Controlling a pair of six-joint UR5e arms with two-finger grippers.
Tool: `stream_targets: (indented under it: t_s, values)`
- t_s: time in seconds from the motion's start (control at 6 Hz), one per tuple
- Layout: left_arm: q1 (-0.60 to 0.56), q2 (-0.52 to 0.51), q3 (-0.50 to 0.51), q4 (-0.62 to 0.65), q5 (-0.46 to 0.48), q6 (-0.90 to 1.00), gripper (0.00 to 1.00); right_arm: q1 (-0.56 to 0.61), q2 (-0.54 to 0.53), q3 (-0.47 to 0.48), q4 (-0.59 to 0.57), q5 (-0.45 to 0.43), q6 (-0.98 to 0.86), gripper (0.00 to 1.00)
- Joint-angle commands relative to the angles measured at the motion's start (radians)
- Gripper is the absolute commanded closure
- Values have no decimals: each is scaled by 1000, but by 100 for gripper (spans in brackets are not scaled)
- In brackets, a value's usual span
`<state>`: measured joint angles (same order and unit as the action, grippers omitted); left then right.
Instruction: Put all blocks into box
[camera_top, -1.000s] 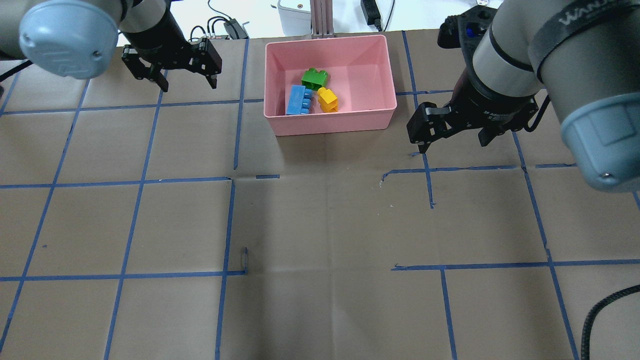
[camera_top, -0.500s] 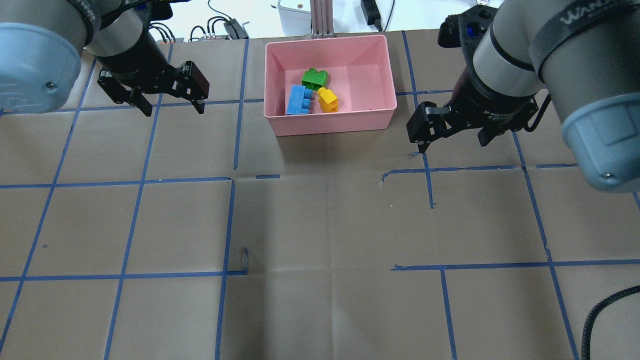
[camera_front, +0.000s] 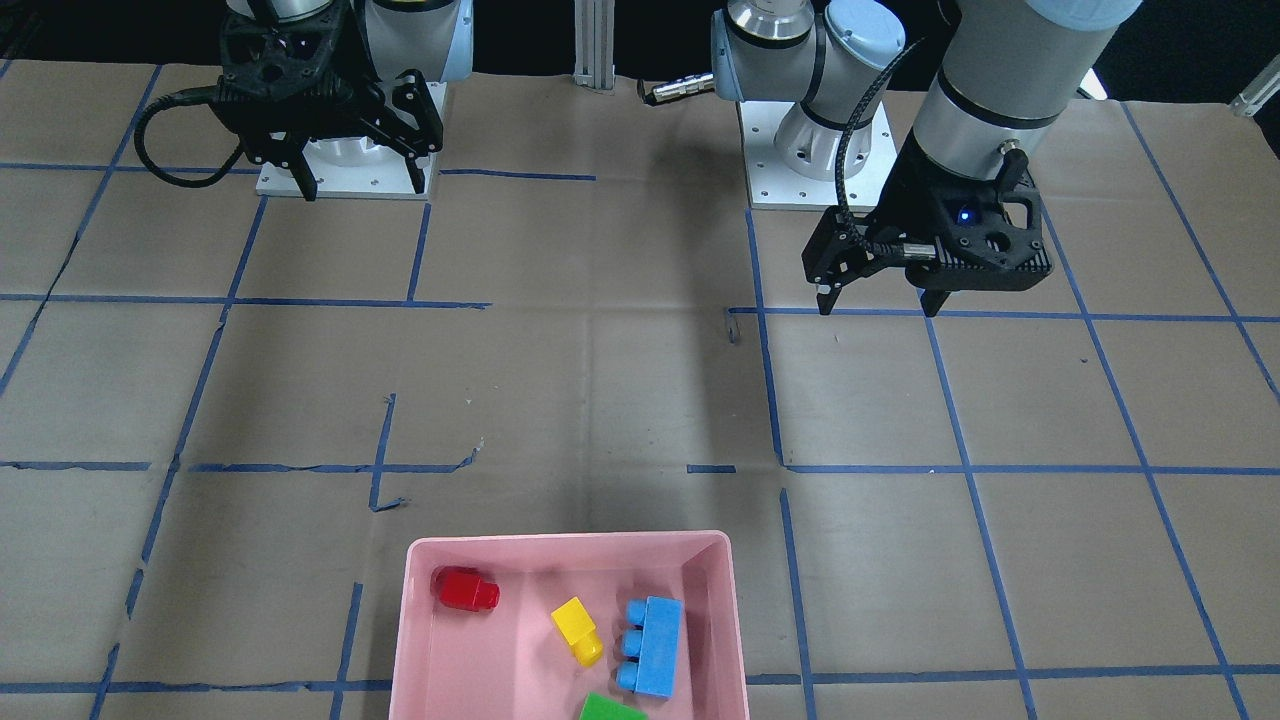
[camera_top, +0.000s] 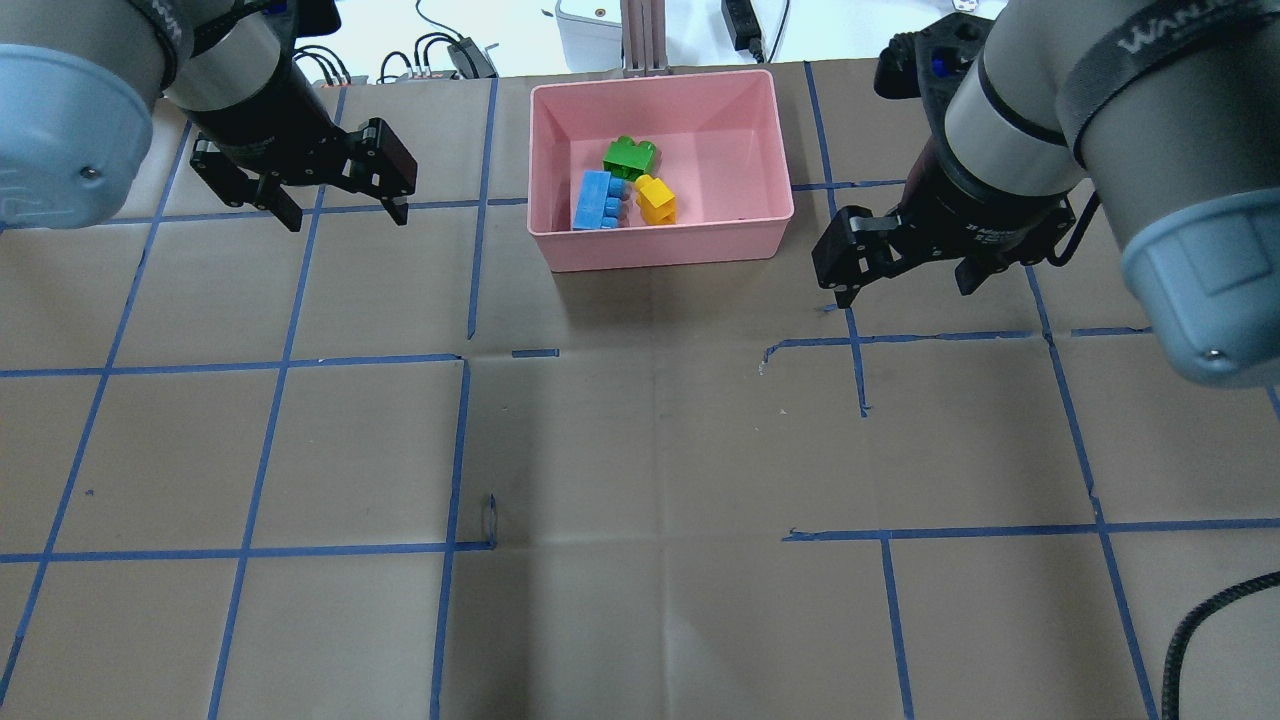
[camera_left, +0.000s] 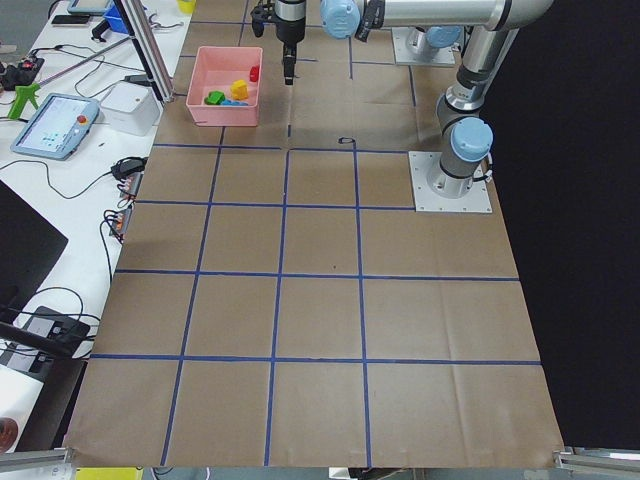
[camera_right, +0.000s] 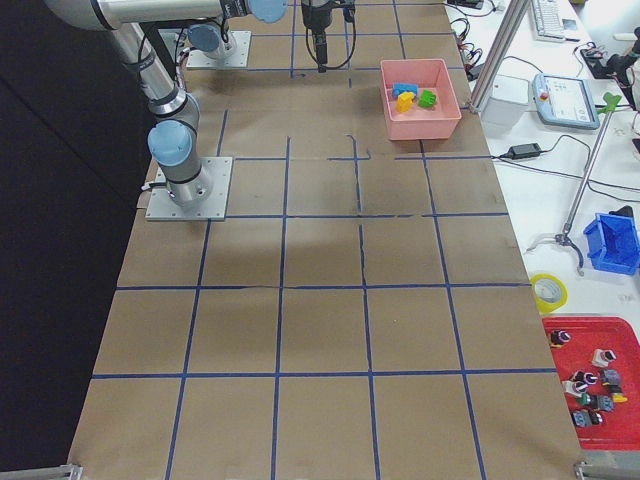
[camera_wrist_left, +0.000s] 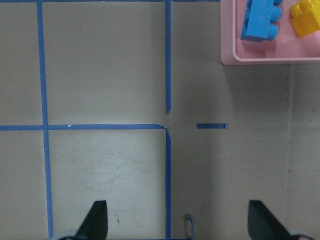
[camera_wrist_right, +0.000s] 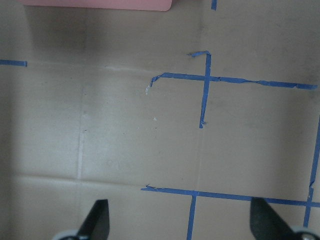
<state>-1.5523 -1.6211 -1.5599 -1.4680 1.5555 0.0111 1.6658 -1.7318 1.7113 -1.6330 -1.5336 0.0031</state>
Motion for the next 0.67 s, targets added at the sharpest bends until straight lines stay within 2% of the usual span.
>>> stream_targets:
  t_s: [0.0,0.5]
  values:
    - [0,-9,15,1,1,0,0,0,0,1,-1,1,0,0]
    - [0,-5,21,2,9,1,0,0,0,-1,-1,1,0,0]
